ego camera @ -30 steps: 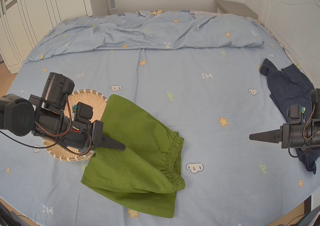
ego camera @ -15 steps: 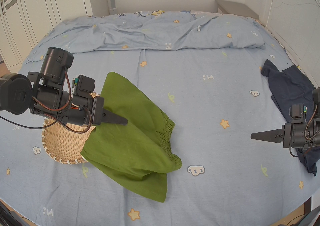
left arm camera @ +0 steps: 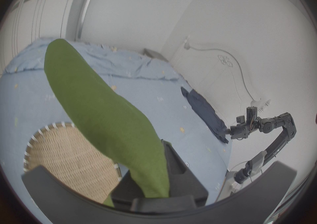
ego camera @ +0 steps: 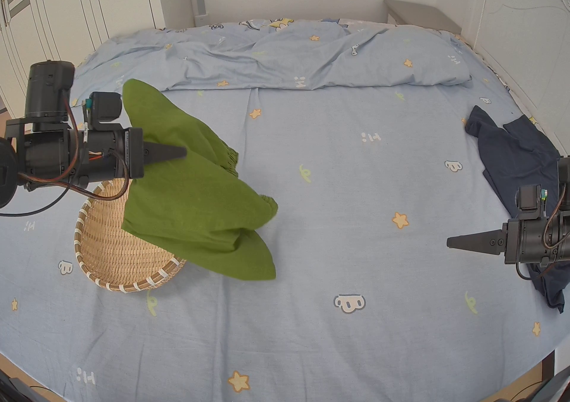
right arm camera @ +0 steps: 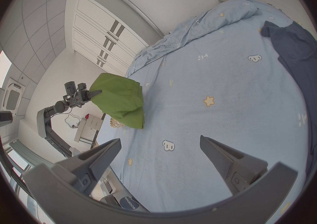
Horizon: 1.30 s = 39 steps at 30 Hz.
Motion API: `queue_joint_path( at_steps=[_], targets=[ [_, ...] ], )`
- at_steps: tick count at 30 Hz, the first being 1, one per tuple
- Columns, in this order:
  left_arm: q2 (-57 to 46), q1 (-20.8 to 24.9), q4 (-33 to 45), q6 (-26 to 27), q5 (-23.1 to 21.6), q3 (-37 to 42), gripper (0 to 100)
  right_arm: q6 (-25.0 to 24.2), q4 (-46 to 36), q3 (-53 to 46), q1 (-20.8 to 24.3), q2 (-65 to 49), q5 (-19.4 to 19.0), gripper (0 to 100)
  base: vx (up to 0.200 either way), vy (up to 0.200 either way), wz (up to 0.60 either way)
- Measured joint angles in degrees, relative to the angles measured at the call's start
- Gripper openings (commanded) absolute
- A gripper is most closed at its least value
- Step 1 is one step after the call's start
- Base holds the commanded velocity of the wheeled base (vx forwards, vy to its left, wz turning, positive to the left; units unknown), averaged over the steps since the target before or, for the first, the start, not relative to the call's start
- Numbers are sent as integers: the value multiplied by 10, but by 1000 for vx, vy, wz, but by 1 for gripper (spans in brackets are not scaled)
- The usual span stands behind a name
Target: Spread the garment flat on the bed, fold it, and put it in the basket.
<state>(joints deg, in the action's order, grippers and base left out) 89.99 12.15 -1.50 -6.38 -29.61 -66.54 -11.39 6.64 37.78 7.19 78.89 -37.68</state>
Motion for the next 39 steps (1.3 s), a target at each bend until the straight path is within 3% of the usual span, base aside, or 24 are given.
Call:
queue_joint_path(
  at_steps=[5,10,17,28,39],
  targets=[
    [-29,-22,-98,-2,0,41,0,0,0,1,0,-3,0,100,0,0,0],
    [-45,-67,-144,-5,-1,68,0,0,0,1,-1,-7,0,100,0,0,0],
    [-50,-131,-152,-11,-6,85,0,-1,0,1,-1,-17,-1,100,0,0,0],
    [-52,-155,-151,-57,-7,133,0,-1,-1,1,-1,-27,-2,100,0,0,0],
    [-16,-230,-123,-74,-3,190,0,-2,-4,0,5,-34,-5,100,0,0,0]
  ],
)
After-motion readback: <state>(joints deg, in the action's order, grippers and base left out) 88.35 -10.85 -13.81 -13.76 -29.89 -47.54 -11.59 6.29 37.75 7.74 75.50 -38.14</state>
